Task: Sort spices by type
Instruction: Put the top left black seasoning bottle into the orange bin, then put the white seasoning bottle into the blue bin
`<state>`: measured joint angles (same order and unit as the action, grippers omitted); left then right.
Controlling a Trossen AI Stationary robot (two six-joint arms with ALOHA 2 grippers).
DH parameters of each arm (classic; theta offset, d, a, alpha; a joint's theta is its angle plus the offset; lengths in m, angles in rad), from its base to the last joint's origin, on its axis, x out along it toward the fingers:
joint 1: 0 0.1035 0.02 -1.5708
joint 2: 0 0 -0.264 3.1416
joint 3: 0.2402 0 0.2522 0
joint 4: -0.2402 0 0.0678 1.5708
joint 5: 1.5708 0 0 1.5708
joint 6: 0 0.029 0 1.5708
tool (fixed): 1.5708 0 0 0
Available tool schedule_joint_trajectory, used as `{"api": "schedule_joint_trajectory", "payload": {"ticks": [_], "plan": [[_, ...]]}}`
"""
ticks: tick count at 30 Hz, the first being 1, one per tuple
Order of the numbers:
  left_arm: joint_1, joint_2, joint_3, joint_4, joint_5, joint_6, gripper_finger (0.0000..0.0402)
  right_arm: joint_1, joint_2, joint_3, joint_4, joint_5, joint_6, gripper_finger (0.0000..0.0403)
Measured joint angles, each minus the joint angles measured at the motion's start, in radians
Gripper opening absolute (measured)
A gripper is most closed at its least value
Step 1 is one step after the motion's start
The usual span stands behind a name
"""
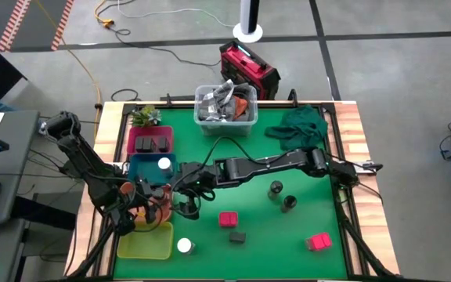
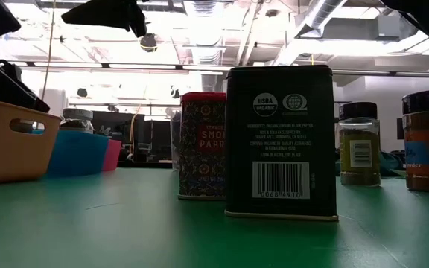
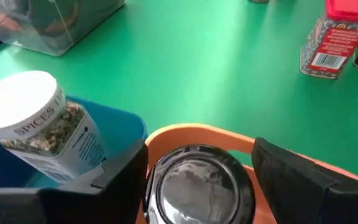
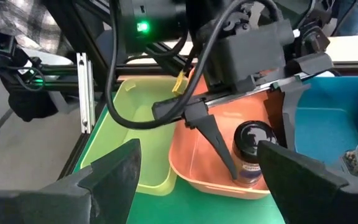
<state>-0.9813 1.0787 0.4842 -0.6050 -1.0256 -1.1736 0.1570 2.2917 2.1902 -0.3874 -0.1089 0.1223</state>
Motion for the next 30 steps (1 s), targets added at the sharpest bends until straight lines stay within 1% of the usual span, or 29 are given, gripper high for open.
{"api": "schedule_joint_trajectory", "payload": {"ticks": [4,9,14,17,20,26,30], "plan": [[-0.006,0.000,0.015,-0.012,0.001,-0.001,0.0275,0.000,0.000,0.000,-0.018,0.000,0.001,0.0344],[-0.038,0.000,0.040,-0.023,-0.002,-0.001,0.0275,0.000,0.000,0.000,-0.051,0.000,0.001,0.0344],[-0.065,-0.032,0.071,-0.101,-0.024,-0.042,0.0274,-0.004,0.000,0.000,-0.101,0.000,0.033,0.0344],[-0.071,-0.075,0.087,-0.164,-0.032,-0.084,0.0274,-0.008,0.000,0.000,-0.135,0.000,0.043,0.0344],[-0.070,-0.127,0.101,-0.192,-0.034,-0.096,0.0274,-0.009,0.000,0.000,-0.145,0.000,0.043,0.0337],[-0.070,-0.237,0.129,-0.192,-0.039,-0.063,0.0274,-0.009,0.000,0.000,-0.148,0.000,0.046,0.0317],[-0.070,-0.297,0.136,-0.192,-0.040,-0.096,0.0274,-0.010,0.000,0.000,-0.160,0.001,0.045,0.0312]]}}
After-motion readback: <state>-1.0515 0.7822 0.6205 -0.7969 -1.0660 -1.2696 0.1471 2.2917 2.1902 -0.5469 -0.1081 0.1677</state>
